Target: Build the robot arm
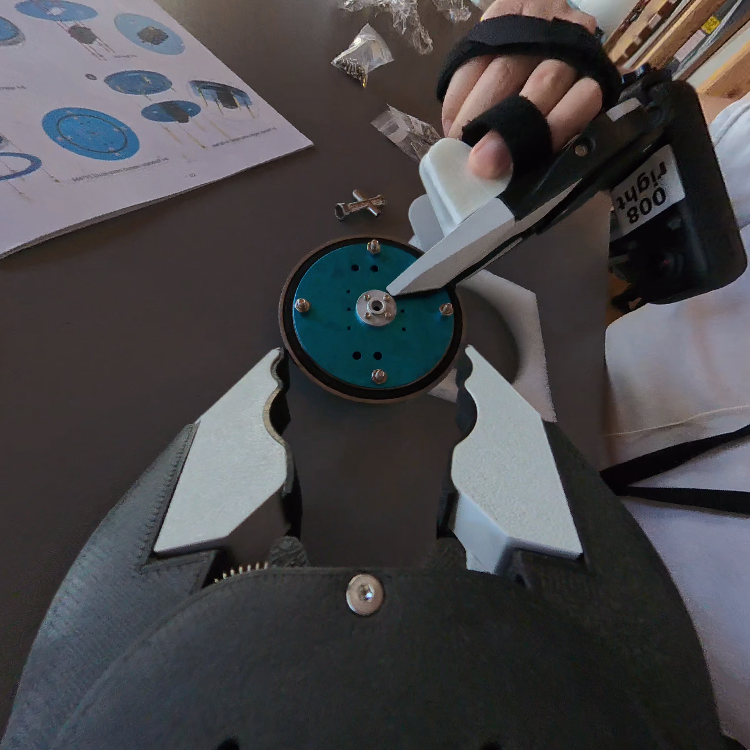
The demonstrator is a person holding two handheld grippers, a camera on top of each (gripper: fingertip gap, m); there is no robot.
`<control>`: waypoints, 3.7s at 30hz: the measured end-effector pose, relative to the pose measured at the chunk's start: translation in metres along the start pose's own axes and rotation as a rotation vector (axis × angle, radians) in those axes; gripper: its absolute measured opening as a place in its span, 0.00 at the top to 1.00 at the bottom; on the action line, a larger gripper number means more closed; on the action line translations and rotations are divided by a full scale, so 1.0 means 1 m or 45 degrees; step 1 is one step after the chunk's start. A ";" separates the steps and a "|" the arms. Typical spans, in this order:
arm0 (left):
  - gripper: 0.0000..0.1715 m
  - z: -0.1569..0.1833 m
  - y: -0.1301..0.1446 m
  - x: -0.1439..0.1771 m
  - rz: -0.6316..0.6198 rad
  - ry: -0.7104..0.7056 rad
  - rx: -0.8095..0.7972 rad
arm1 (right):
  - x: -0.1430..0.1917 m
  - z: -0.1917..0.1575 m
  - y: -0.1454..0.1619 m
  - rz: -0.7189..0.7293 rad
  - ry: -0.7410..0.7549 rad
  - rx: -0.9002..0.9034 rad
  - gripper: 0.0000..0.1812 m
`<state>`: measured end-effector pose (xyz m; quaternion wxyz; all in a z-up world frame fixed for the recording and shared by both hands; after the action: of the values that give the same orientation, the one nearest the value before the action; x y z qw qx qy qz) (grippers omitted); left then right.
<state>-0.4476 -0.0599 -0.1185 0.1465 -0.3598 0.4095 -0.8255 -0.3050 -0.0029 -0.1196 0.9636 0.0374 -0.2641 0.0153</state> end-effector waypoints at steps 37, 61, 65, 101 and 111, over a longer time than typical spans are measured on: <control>0.34 0.037 0.020 -0.006 -0.111 -0.565 0.087 | 0.002 0.006 0.008 -0.142 -0.021 -0.043 0.92; 0.92 0.074 0.021 -0.034 -0.368 -0.777 -0.032 | 0.001 -0.005 -0.009 -0.177 -0.063 0.067 0.89; 0.92 0.069 0.020 -0.032 -0.389 -0.716 -0.109 | 0.001 -0.004 -0.009 -0.228 -0.078 0.076 0.89; 0.91 0.048 0.035 -0.002 -0.061 -0.460 0.066 | 0.001 0.009 0.029 -0.049 -0.550 -1.249 0.97; 0.88 0.063 0.010 0.008 0.017 -0.533 -0.281 | 0.001 0.025 0.036 0.248 -0.536 -1.521 1.00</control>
<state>-0.4093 -0.1062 -0.0968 0.1935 -0.5344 0.4602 -0.6821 -0.3184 0.0310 -0.0954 0.7400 -0.5280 -0.4130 -0.0549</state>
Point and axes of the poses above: each gripper's, where its closed fingertips meet, x back along the fingers, y out of its underside, z = x × y across the jaws, the point moved 8 cm from there along x, back along the fingers, and after that the axes turned 1 degree about -z, right-handed, at the moved point
